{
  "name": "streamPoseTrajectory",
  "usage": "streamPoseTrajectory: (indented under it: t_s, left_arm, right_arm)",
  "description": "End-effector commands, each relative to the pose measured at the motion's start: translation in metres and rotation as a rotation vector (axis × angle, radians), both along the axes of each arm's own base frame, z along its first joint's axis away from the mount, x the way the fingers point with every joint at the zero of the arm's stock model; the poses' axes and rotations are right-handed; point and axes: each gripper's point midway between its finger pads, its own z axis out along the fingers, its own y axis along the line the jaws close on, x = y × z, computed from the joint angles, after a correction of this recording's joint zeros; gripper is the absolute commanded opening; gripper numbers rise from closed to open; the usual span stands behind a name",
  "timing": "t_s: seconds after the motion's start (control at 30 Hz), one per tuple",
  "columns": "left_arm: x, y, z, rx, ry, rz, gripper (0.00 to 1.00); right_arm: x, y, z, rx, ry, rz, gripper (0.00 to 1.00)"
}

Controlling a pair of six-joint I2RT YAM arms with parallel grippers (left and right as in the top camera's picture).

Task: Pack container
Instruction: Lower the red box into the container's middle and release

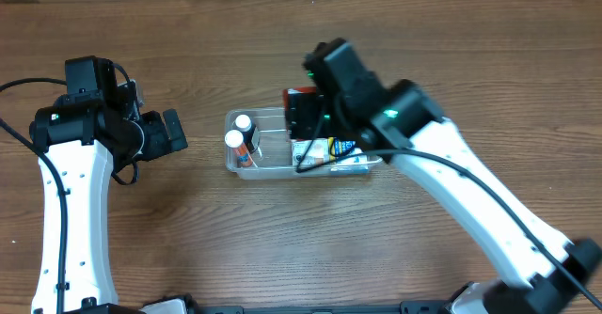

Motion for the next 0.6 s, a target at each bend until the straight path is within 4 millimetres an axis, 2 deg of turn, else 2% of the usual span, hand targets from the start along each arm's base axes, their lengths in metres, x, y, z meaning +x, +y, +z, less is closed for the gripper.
streamPoseTrajectory:
  t_s: [0.0, 0.17, 0.23, 0.33, 0.57]
  left_arm:
    - [0.0, 0.0, -0.001, -0.002, 0.001, -0.016, 1.0]
    - [0.0, 0.0, -0.001, -0.002, 0.001, -0.016, 1.0]
    - [0.0, 0.0, -0.001, -0.002, 0.001, -0.016, 1.0]
    - [0.0, 0.0, -0.001, -0.002, 0.0, -0.016, 1.0]
    - [0.0, 0.0, -0.001, -0.001, 0.0, -0.016, 1.0]
  right_arm:
    - [0.01, 0.022, -0.024, 0.018, 0.054, -0.076, 0.7]
    - [0.012, 0.045, -0.075, -0.021, 0.137, -0.056, 0.71]
    - [0.011, 0.05, -0.101, -0.048, 0.192, -0.045, 0.71]
    - [0.01, 0.051, -0.128, -0.086, 0.237, -0.046, 0.71]
    - [0.005, 0.056, -0.152, -0.099, 0.3, -0.027, 0.71]
